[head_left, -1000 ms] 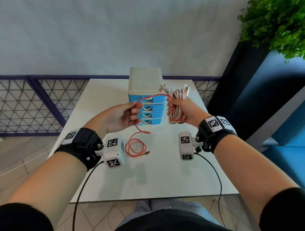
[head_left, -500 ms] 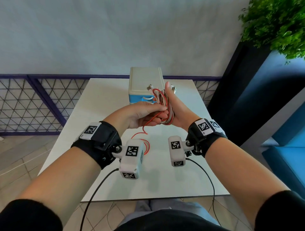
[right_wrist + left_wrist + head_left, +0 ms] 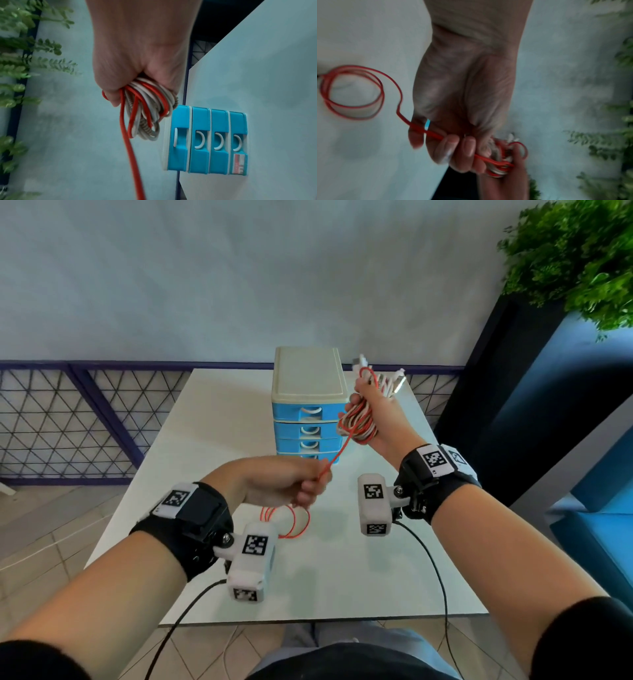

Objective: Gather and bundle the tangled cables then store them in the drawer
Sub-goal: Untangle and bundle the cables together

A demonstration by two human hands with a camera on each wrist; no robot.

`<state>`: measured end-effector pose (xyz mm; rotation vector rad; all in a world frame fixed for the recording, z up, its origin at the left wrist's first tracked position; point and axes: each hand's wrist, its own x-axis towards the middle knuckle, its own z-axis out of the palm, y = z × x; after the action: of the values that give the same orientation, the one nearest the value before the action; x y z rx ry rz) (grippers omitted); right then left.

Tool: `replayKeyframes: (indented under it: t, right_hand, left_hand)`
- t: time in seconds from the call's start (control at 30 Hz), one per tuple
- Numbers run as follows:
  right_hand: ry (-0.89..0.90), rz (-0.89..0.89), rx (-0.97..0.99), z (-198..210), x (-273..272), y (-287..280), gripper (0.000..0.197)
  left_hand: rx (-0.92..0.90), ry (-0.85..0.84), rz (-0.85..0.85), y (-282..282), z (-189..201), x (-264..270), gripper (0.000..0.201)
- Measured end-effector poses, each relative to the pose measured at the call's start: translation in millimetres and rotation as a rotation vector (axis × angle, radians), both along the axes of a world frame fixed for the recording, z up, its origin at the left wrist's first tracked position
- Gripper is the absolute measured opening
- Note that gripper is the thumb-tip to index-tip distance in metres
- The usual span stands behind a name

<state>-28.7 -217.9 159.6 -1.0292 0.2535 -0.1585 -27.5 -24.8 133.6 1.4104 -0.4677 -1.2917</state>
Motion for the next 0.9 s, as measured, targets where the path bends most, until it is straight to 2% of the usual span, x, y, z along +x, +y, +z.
replayKeyframes:
  t: [0.07, 0.13, 0.23, 0.3, 0.37, 0.47, 0.6, 0.77, 0.9]
  right_hand:
    - [-0.006, 0.018, 0.064, 5, 1, -10, 0.016]
    - [0.021, 0.074, 0.062, 10, -2, -16, 0.014]
    - [0.101, 0.173, -0.051, 12, -6, -17, 0.014]
    - [0.155, 0.229, -0.167, 13, -9, -14, 0.008]
    - [0.194, 0.342, -0.258, 14, -13, -12, 0.006]
    - [0.21, 0.534, -0.342, 12, -16, -5, 0.011]
    - [0.182, 0.598, -0.285, 10, -19, 5, 0.023]
    - [0.202, 0.596, -0.31, 13, -24, 6, 0.02]
    - [0.207, 0.598, -0.312, 14, -26, 7, 0.027]
  left_hand:
    - [0.094, -0.106, -0.075, 8, -13, -2, 0.036]
    - [0.22, -0.354, -0.032, 9, -14, 0, 0.03]
    - [0.329, -0.759, 0.235, 2, -3, 12, 0.017]
    - [0.274, -0.898, 0.444, -4, 6, 22, 0.02]
    - [0.2, -0.985, 0.554, -8, 17, 33, 0.022]
    - [0.14, -1.075, 0.607, -13, 31, 40, 0.01]
    - [0.201, -1.145, 0.488, -18, 35, 38, 0.01]
    - [0.205, -1.038, 0.406, -17, 37, 31, 0.011]
    - [0.208, -0.967, 0.346, -18, 43, 27, 0.01]
